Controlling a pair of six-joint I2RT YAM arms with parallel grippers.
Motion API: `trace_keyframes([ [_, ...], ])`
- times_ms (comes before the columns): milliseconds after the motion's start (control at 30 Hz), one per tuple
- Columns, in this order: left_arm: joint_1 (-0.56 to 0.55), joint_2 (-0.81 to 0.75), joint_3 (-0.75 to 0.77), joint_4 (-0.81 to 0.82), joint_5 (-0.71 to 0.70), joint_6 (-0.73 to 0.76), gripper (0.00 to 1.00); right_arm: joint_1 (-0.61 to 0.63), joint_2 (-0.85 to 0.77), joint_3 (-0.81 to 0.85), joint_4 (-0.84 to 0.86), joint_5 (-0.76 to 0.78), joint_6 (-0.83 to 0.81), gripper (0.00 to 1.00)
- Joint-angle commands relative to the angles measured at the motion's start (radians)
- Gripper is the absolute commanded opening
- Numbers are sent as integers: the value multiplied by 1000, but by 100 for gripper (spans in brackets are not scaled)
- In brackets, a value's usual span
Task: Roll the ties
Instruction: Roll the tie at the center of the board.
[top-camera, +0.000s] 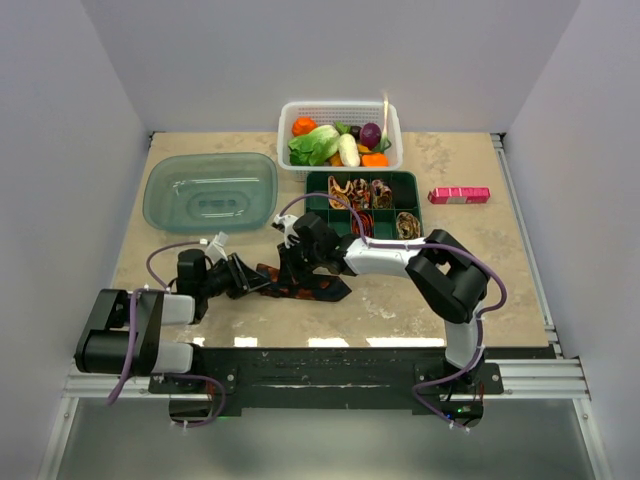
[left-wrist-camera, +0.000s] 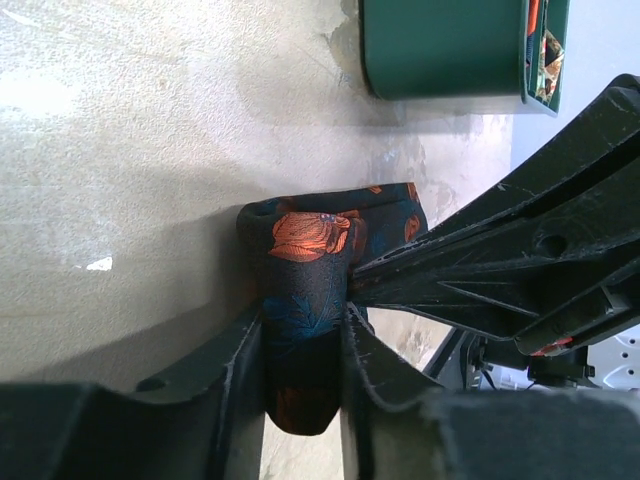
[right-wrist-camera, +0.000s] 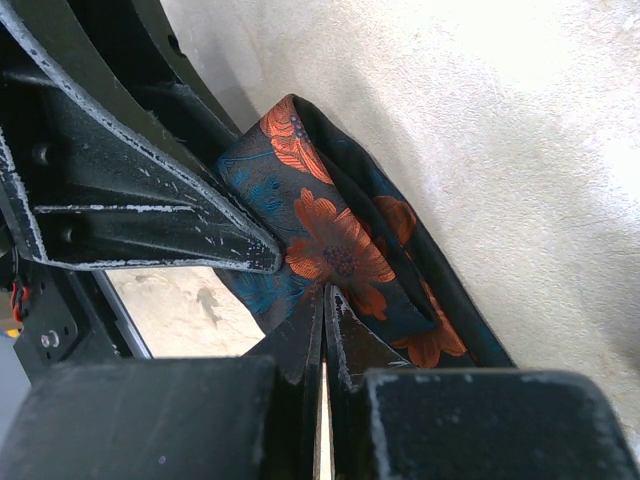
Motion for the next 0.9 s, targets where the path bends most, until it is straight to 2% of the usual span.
trace_keyframes([
  [0,-15,-32,9,27,27,-7,20,5,34,15,-39,46,-17,0],
  [167,-23,-58,50,-85,-5,45,15,6,28,24,-42,46,-15,0],
  [400,-70,-140,242,-552,-221,205,14,5,13,43,-50,45,-17,0],
  [667,-132,-153,355,-767,-418,249,14,5,-27,34,-53,63,-19,0],
  [867,-171,-159,407,-847,-519,260,14,5,-42,29,-54,71,-17,0],
])
